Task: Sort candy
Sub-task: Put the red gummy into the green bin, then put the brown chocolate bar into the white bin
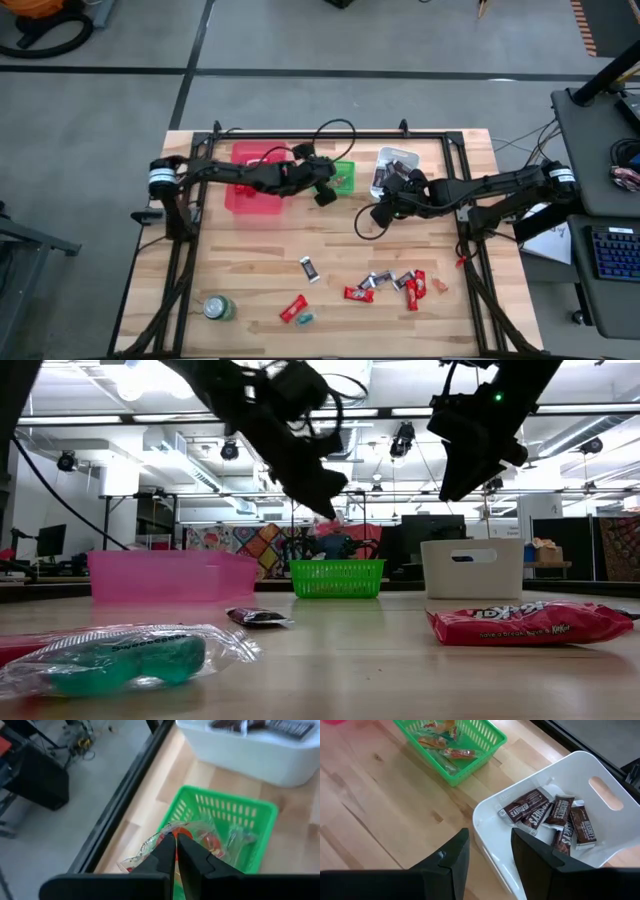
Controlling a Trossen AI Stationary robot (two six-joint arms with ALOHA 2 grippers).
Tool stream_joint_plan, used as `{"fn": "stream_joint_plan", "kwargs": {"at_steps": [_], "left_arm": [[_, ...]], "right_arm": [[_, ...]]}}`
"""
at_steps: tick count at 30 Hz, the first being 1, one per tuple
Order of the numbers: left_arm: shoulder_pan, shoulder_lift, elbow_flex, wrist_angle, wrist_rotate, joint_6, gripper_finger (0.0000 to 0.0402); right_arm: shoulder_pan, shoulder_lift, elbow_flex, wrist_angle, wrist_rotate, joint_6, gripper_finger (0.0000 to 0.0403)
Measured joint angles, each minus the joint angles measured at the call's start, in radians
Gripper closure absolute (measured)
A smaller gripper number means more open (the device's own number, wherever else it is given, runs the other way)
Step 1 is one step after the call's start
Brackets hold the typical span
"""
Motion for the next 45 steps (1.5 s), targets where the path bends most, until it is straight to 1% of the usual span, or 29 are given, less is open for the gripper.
{"fn": "stream_joint_plan", "kwargs": {"at_steps": [3,5,12,16,21,25,27,32,38,40,42,45], "left_arm": [[0.007,0.052,0.062,-0.082,0.000,-0.003,0.0397],[0.008,0.071,0.091,-0.091,0.000,-0.002,0.0386],[0.007,0.081,0.099,-0.093,0.001,0.014,0.0329],[0.004,0.070,0.097,-0.122,-0.004,0.005,0.0298],[-0.042,0.029,0.085,-0.171,-0.005,-0.008,0.0274],[-0.112,-0.040,0.031,-0.172,0.006,-0.011,0.0270],[-0.154,-0.089,-0.017,-0.147,0.021,-0.022,0.0271],[-0.272,-0.228,-0.160,-0.042,0.024,-0.075,0.0274],[-0.398,-0.367,-0.322,0.119,0.021,-0.135,0.0274],[-0.425,-0.398,-0.364,0.181,0.019,-0.141,0.0274],[-0.441,-0.430,-0.401,0.208,0.018,-0.113,0.0274],[-0.442,-0.464,-0.433,0.262,0.015,-0.097,0.0274]], "right_arm": [[0.000,0.000,0.000,0.000,0.000,0.001,0.0266],[0.001,0.000,0.000,0.000,-0.001,0.003,0.0267],[0.005,0.000,0.000,0.000,-0.006,0.005,0.0265],[0.009,0.000,0.000,0.006,-0.070,0.004,0.0262],[0.063,0.000,0.000,0.019,-0.214,-0.062,0.0266],[0.143,0.004,0.000,0.021,-0.342,-0.167,0.0271],[0.188,0.008,-0.001,0.021,-0.369,-0.190,0.0274],[0.277,0.036,-0.001,0.028,-0.360,-0.195,0.0274],[0.331,0.141,0.005,0.084,-0.360,-0.179,0.0277],[0.346,0.181,0.017,0.088,-0.360,-0.176,0.0277],[0.365,0.222,0.038,0.085,-0.360,-0.172,0.0277],[0.393,0.276,0.071,0.061,-0.363,-0.171,0.0277]]}}
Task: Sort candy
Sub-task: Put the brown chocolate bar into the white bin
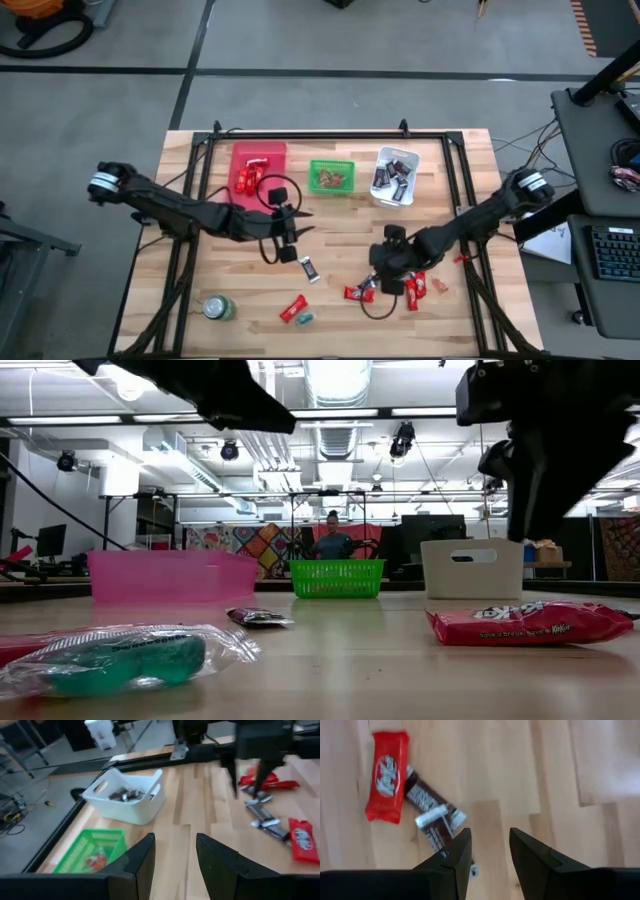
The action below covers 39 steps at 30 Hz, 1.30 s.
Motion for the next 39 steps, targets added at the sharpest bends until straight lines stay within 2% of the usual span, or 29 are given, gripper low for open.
{"fn": "stream_joint_plan", "kwargs": {"at_steps": [9,15,32,39], "left_arm": [[0.000,-0.004,-0.021,0.009,-0.027,-0.019,0.0274],[-0.001,0.007,-0.019,0.025,-0.043,-0.039,0.0274],[-0.001,0.022,-0.019,0.021,-0.043,-0.071,0.0274],[-0.001,0.042,-0.019,0.021,-0.043,-0.072,0.0274]], "right_arm": [[0.060,0.134,0.091,-0.094,-0.028,0.042,0.0277],[0.102,0.194,0.106,-0.123,-0.039,0.059,0.0277],[0.102,0.226,0.070,-0.074,-0.049,0.068,0.0278],[0.100,0.224,0.038,-0.029,-0.017,0.092,0.0282]]}}
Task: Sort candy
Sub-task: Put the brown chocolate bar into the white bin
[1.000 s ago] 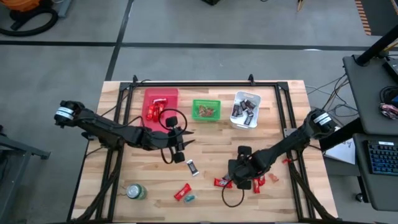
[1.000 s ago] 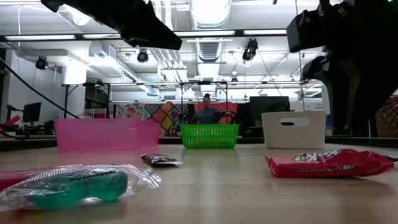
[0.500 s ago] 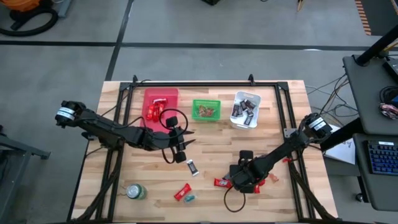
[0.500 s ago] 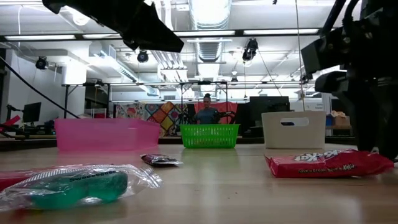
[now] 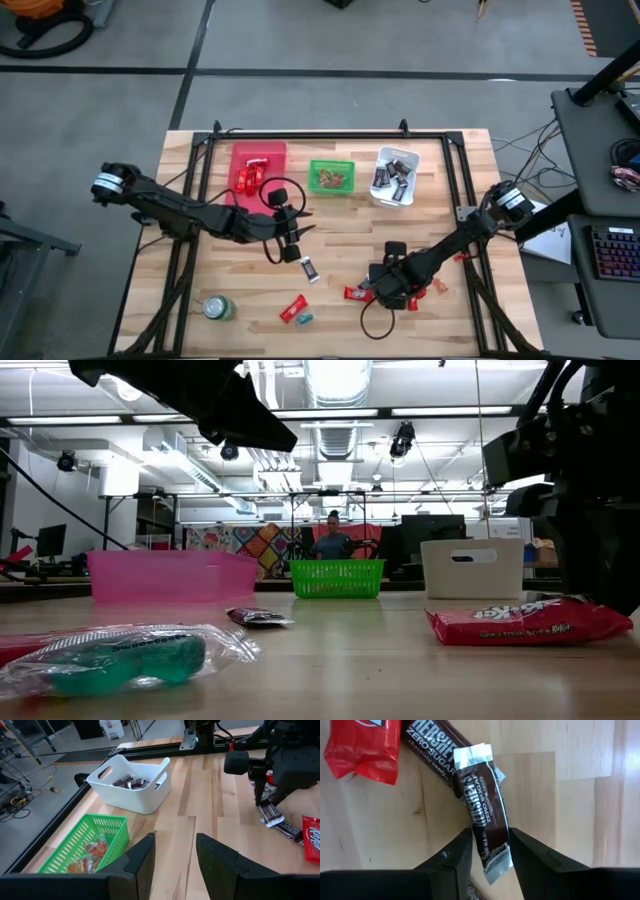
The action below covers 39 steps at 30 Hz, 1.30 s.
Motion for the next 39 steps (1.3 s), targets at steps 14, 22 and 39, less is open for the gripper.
{"fn": "stream_joint_plan", "kwargs": {"at_steps": [14,22,39], "left_arm": [[0.000,0.028,0.001,0.013,0.028,-0.007,0.0274],[0.000,0.025,0.017,-0.012,0.028,0.015,0.0274],[0.000,0.022,0.101,-0.221,0.028,0.125,0.0274]], "right_arm": [[-0.006,-0.026,-0.017,0.025,-0.008,0.005,0.0383],[-0.051,-0.184,-0.018,-0.032,0.023,0.017,0.0387],[-0.585,-0.484,-0.027,-0.200,0.287,0.013,0.0388]]}}
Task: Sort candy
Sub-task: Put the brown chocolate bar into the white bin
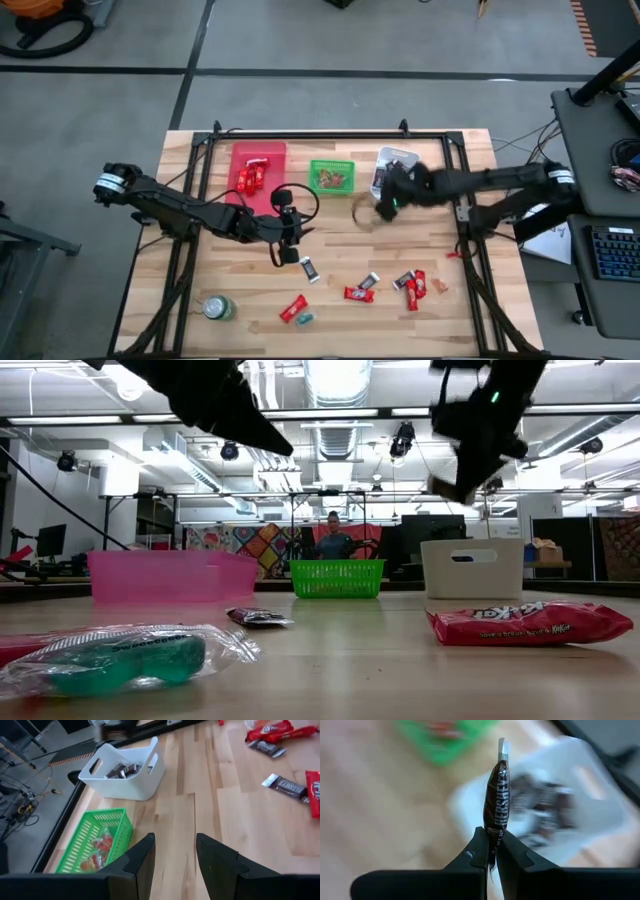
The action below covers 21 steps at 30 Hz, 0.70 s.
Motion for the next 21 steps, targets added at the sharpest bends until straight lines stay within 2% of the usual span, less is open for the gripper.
{"fn": "stream_joint_plan", "kwargs": {"at_steps": [4,9,11,15,21], "left_arm": [[0.000,0.000,0.000,-0.031,0.000,-0.011,0.0274],[0.000,0.000,-0.001,-0.101,0.001,-0.081,0.0274],[0.000,0.000,-0.001,-0.129,0.001,-0.112,0.0274],[0.000,0.000,-0.001,-0.164,0.004,-0.152,0.0274],[0.000,0.000,-0.005,-0.167,0.130,-0.153,0.0274]], "right_arm": [[-0.210,0.026,-0.015,-0.012,-0.024,-0.113,0.0378],[-0.386,0.043,-0.022,0.056,-0.202,-0.212,0.0341],[-0.412,0.045,-0.023,0.078,-0.234,-0.240,0.0324],[-0.422,0.044,-0.023,0.084,-0.233,-0.248,0.0293],[-0.391,0.040,-0.023,0.089,-0.250,-0.229,0.0283]]}}
